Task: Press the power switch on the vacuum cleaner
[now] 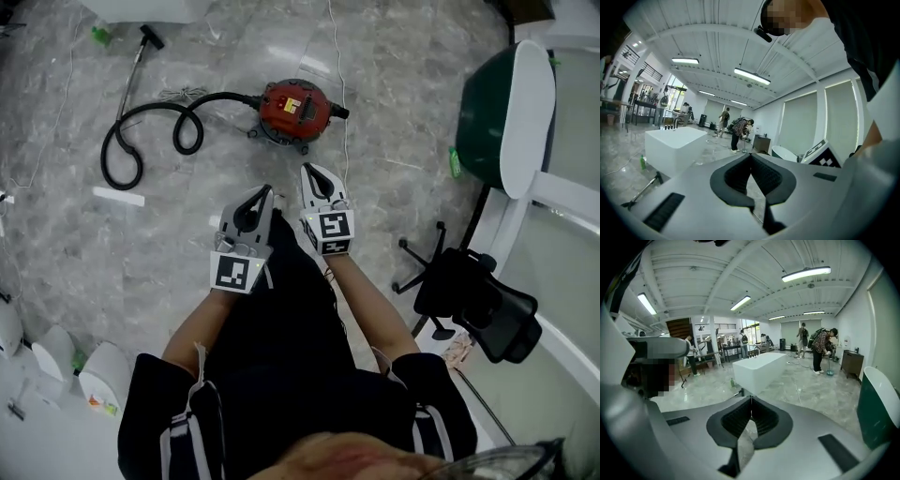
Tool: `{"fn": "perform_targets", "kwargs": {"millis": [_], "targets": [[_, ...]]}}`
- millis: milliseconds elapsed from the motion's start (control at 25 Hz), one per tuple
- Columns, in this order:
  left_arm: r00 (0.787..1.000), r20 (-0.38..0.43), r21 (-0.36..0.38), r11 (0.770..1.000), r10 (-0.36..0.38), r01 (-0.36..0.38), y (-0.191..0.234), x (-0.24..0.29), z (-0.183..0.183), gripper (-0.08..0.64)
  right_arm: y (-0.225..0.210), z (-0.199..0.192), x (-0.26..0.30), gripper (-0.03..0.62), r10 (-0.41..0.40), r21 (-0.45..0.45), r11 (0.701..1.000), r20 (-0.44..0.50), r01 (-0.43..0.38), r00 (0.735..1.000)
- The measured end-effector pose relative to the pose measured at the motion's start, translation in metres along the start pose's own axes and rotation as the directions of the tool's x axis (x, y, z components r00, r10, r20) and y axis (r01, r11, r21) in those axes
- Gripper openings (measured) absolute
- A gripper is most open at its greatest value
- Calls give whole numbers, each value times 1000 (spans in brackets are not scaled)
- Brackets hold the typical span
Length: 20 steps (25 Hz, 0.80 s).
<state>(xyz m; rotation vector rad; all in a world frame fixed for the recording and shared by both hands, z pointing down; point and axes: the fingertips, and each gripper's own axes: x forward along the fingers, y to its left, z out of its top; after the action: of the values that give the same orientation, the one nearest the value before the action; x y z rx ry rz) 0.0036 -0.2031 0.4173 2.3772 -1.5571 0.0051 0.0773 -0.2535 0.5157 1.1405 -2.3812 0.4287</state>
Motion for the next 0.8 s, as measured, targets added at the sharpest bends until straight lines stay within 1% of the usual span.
{"fn": "perform_targets", "kwargs": {"millis": [80, 240, 440, 600, 720, 800], "targets": [[1000, -4, -7, 1000, 4, -4, 1, 9, -7, 18, -12, -5, 21, 17, 8, -32, 999, -25, -9, 1000], [999, -5, -60, 998, 34, -34, 11, 19, -24, 18, -25, -24, 67, 17, 42, -92, 995, -74, -49, 996], [995, -69, -93, 993, 70, -76, 27, 31, -59, 18, -48, -56, 120, 17, 80, -123, 988, -140, -97, 987], [994, -57, -80, 992, 90, -94, 42, 43, -73, 18, -63, -83, 163, 17, 81, -154, 982, -196, -112, 977], [994, -62, -52, 994, 88, -91, 43, 53, -80, 18, -68, -103, 190, 17, 107, -193, 969, -233, -154, 967], [993, -70, -68, 993, 93, -98, 45, 62, -87, 18, -69, -118, 207, 17, 129, -219, 958, -256, -187, 958]]}}
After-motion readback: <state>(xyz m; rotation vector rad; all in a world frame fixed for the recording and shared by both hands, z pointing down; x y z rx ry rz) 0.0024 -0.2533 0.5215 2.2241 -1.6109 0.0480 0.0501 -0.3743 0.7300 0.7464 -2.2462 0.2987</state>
